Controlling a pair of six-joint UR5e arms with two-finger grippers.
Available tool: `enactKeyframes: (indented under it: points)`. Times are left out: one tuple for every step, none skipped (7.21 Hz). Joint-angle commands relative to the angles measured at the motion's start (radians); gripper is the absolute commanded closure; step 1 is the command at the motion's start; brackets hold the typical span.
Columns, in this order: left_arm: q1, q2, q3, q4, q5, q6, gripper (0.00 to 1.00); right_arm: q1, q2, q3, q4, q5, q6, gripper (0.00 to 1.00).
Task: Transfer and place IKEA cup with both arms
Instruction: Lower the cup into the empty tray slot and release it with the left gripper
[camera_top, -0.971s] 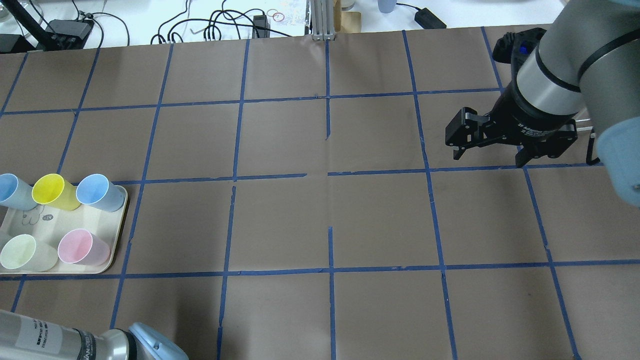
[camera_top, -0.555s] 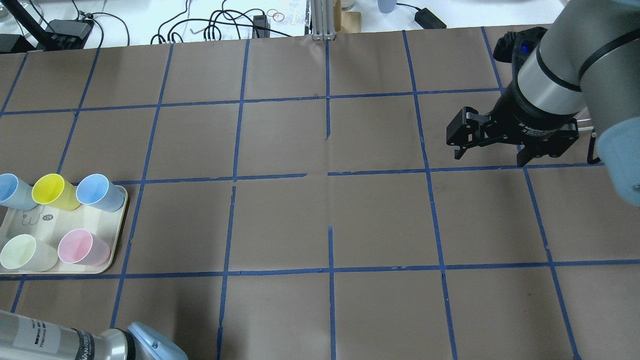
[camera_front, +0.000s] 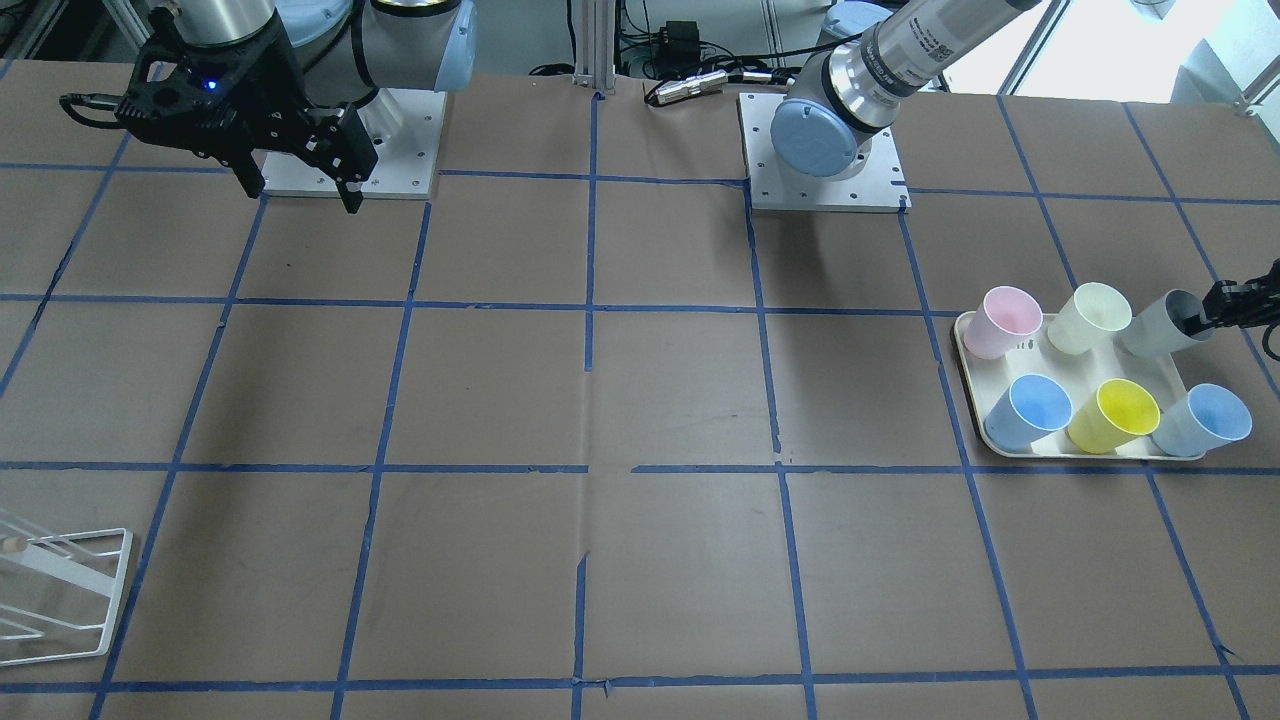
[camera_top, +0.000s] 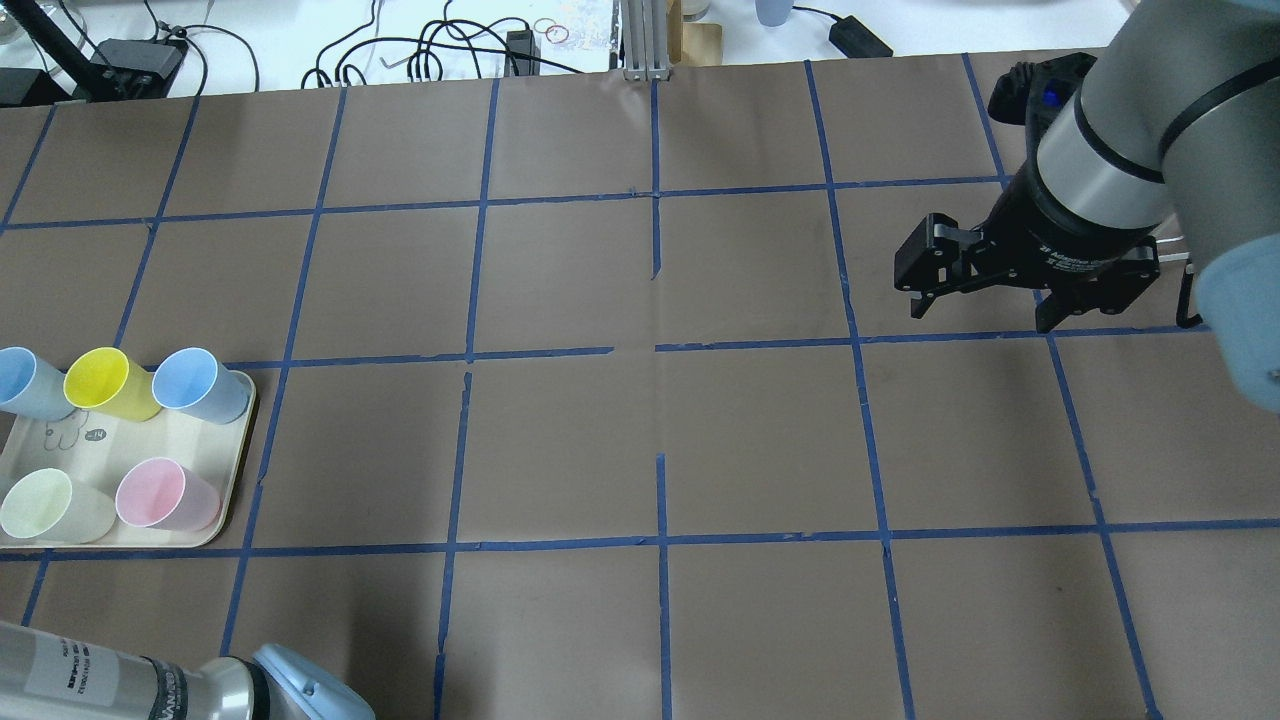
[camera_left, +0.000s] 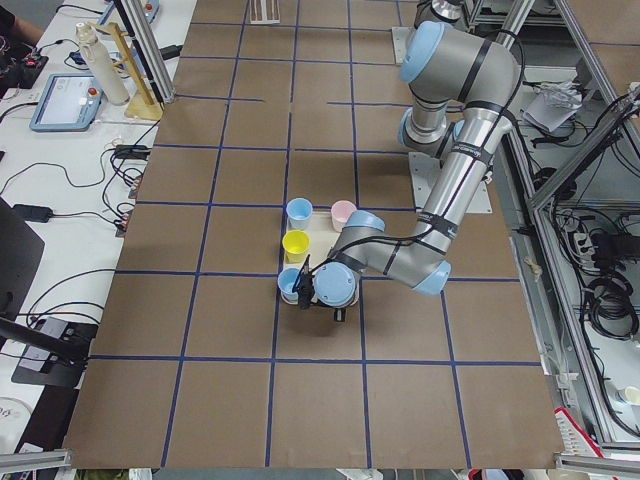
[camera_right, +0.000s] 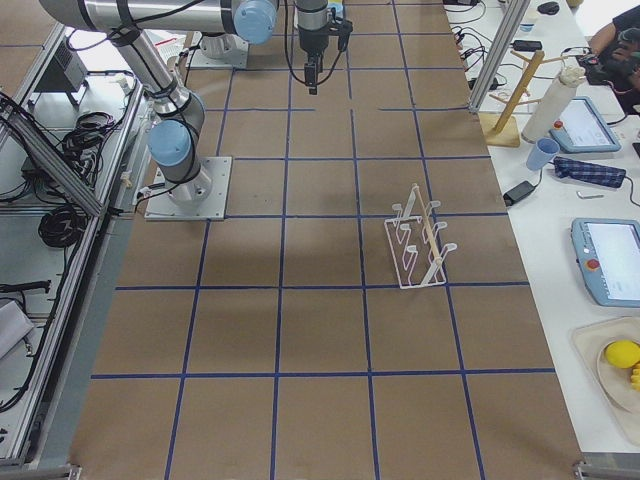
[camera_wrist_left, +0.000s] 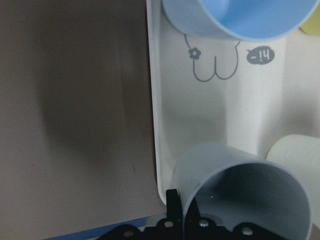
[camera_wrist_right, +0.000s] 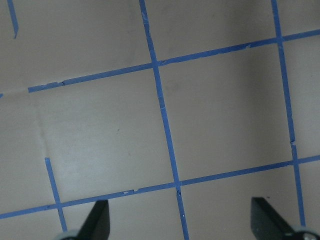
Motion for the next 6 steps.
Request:
enactKeyframes:
  points:
    - [0.0, -0.004, -0.001, -0.002, 0.0, 0.0, 0.68, 0.0, 0.0, 0.0, -0.001, 0.0, -0.001, 0.0]
    - [0.0, -0.004, -0.001, -0.002, 0.0, -0.002, 0.62, -0.002, 0.0, 0.0, -0.001, -0.002, -0.001, 0.0]
    - [0.0, -0.004, -0.001, -0.002, 0.0, -0.002, 0.54, -0.002, 0.0, 0.0, -0.001, -0.002, -0.001, 0.0]
    - [0.0, 0.012, 0.004, -0.015, 0.002, -0.006, 0.51, -0.002, 0.0, 0.0, -0.001, -0.002, -0.001, 0.0]
    - [-0.001, 0.028, 0.027, -0.052, 0.003, -0.008, 0.48, -0.002, 0.0, 0.0, -0.001, -0.002, -0.001, 0.0]
    - [-0.011, 0.064, 0.05, -0.087, 0.002, -0.012, 0.39, -0.002, 0.0, -0.002, -0.001, -0.002, -0.001, 0.0]
